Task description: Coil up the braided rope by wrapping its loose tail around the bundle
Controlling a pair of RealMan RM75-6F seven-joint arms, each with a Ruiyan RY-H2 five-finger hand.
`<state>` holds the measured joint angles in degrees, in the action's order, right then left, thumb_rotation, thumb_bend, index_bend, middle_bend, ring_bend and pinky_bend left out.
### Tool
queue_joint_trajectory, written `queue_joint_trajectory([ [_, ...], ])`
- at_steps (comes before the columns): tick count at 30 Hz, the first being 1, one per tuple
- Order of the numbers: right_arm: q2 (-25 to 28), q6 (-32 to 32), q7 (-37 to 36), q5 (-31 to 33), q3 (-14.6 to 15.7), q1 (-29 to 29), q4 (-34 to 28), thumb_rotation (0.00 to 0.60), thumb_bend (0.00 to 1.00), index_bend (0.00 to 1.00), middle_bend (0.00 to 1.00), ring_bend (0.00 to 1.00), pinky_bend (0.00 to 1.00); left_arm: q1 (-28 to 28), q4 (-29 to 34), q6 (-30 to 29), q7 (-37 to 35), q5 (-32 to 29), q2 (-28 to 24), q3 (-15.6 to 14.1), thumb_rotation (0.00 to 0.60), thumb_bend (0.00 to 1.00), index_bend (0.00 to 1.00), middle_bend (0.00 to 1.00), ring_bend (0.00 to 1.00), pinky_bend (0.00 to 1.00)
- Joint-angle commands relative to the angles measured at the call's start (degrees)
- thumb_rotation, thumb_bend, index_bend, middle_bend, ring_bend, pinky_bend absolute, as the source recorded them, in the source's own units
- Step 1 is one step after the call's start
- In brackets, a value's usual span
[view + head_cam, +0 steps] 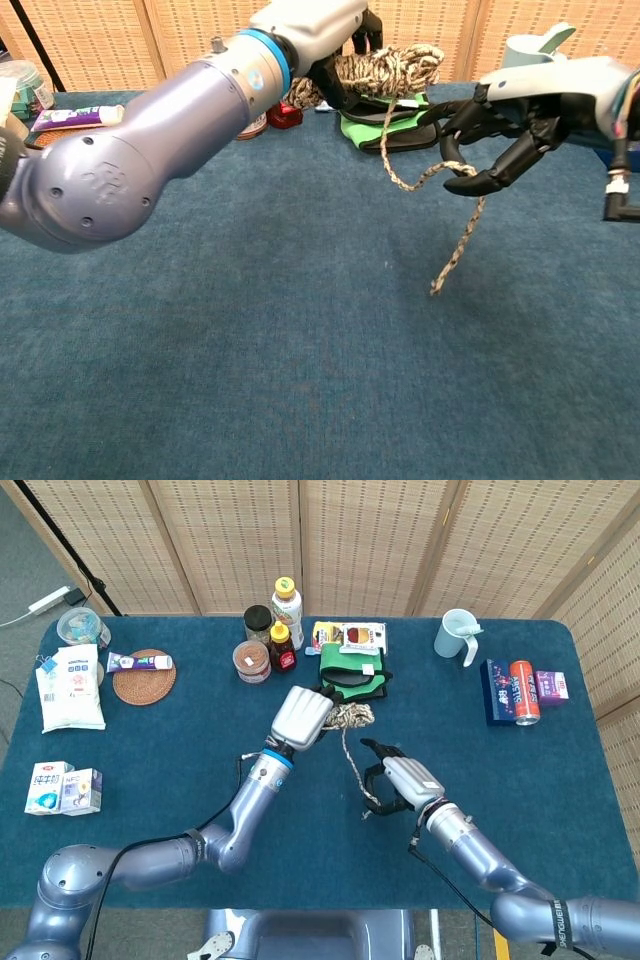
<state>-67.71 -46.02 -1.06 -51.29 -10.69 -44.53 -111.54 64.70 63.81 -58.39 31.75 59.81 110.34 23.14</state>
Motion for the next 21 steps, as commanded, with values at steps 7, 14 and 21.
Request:
queue_joint_trajectory([
  [7, 3.78, 1.14, -2.92, -2.64, -1.92, 0.55, -6.03, 0.6, 0.47, 0.71, 0.0, 0.0, 0.0, 1.86, -6.1, 1.4, 2.61, 1.22, 3.77, -3.09, 0.6, 0.42, 0.51, 0.42, 0.46, 0.63],
  [14, 4.77, 0.4, -2.86, 0.28, -5.99, -2.46, -7.96, 0.6, 0.47, 0.71, 0.0, 0.0, 0.0, 1.84, -10.67, 2.5, 1.65, 4.57, 5.43, -6.33, 0.6, 0.42, 0.51, 0.42, 0.46, 0.63],
  [21, 5.34, 0.08, -2.73, 7.04, -8.56, -5.73, -9.34, 0.6, 0.47, 0.71, 0.0, 0.0, 0.0, 1.47, -12.9, 2.78, 0.13, 7.19, 6.09, -7.95, 0.6, 0.42, 0.51, 0.42, 0.47, 0.63],
])
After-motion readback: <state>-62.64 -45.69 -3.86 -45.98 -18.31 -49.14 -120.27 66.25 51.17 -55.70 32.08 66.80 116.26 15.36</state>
